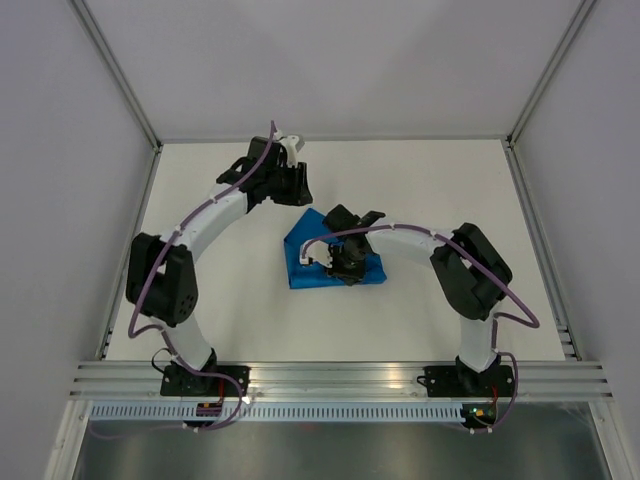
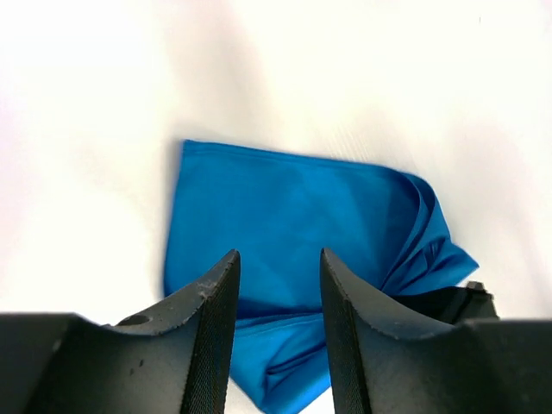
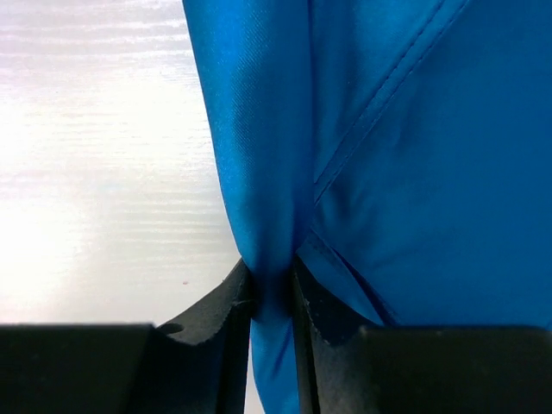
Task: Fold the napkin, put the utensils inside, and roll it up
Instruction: Roll the napkin with the utensil
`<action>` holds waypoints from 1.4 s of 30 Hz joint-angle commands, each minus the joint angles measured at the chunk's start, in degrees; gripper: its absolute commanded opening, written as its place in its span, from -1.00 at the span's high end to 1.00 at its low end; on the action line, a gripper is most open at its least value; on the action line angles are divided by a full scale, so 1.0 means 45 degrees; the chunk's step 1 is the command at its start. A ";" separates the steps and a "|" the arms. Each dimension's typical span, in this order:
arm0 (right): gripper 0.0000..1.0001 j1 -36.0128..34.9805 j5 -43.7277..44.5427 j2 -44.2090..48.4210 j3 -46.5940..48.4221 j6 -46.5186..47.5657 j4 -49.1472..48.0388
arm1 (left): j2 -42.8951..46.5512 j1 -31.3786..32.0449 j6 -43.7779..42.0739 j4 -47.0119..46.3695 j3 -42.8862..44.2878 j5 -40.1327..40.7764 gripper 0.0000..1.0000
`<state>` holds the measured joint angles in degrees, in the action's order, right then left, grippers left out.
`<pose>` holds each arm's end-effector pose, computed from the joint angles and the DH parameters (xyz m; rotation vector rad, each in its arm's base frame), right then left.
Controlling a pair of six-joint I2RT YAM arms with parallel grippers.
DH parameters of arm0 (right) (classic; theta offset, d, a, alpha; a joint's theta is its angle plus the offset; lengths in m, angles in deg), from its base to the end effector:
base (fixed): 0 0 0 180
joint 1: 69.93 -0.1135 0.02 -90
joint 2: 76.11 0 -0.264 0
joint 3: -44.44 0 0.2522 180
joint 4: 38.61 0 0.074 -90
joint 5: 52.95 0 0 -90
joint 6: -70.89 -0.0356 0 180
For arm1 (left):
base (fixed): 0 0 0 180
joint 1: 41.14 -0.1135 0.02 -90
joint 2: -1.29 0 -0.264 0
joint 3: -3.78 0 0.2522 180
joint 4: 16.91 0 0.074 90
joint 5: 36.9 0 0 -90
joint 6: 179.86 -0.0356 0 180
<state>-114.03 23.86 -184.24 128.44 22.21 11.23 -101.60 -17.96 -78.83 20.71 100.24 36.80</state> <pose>0.2545 0.2580 0.1569 -1.9664 2.0619 0.3390 0.3704 -0.1695 0.2674 0.3960 2.3540 -0.6232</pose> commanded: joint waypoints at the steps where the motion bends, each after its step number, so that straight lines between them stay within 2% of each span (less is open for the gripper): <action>1: 0.84 0.0325 -0.0797 -0.2213 0.1591 -0.0120 0.4125 | 0.1999 0.0122 0.0773 -0.0632 -0.0659 0.2134 0.06; 5: 0.85 0.0775 -0.1480 -0.3718 0.3564 0.0426 0.5825 | 0.3330 0.0200 0.0421 -0.1158 -0.1441 0.2955 0.05; 9: 0.85 0.1166 -0.2087 -0.5244 0.5423 0.1226 0.7508 | 0.5611 0.0298 0.0089 -0.2136 -0.2632 0.3445 0.02; 12: 0.85 0.1322 -0.2186 -0.6241 0.6635 0.1735 0.8485 | 0.6670 0.0707 -0.0844 -0.3032 -0.3589 0.3562 -0.02; 19: 0.84 0.1401 -0.2205 -0.8136 0.9038 0.2204 0.9971 | 0.8371 0.3829 -0.4010 -0.4128 -0.5192 0.5903 -0.05; 20: 0.84 0.1420 -0.2225 -0.8427 0.9350 0.2243 1.0146 | 0.8411 0.4626 -0.4303 -0.4188 -0.5309 0.6157 -0.05; 25: 0.84 0.1459 -0.2342 -0.9016 0.9996 0.2477 1.0381 | 0.8528 0.6874 -0.5633 -0.4052 -0.6032 0.7818 -0.05; 29: 0.84 0.1518 -0.2537 -0.9289 1.0250 0.2731 1.0498 | 0.8471 0.8029 -0.6004 -0.3603 -0.6482 0.8581 -0.09; 35: 0.85 0.1615 -0.2908 -0.9309 1.0173 0.3396 1.0479 | 0.6520 0.9028 -0.5986 -0.2743 -0.7029 0.8816 -0.11; 42: 0.85 0.1810 -0.3045 -0.9504 1.0290 0.3376 1.0460 | 0.4155 0.9224 -0.5927 -0.3132 -0.7068 0.7745 -0.11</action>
<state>-106.05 3.58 -220.59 176.50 32.16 64.89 -81.30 23.29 -103.25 7.66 68.46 73.48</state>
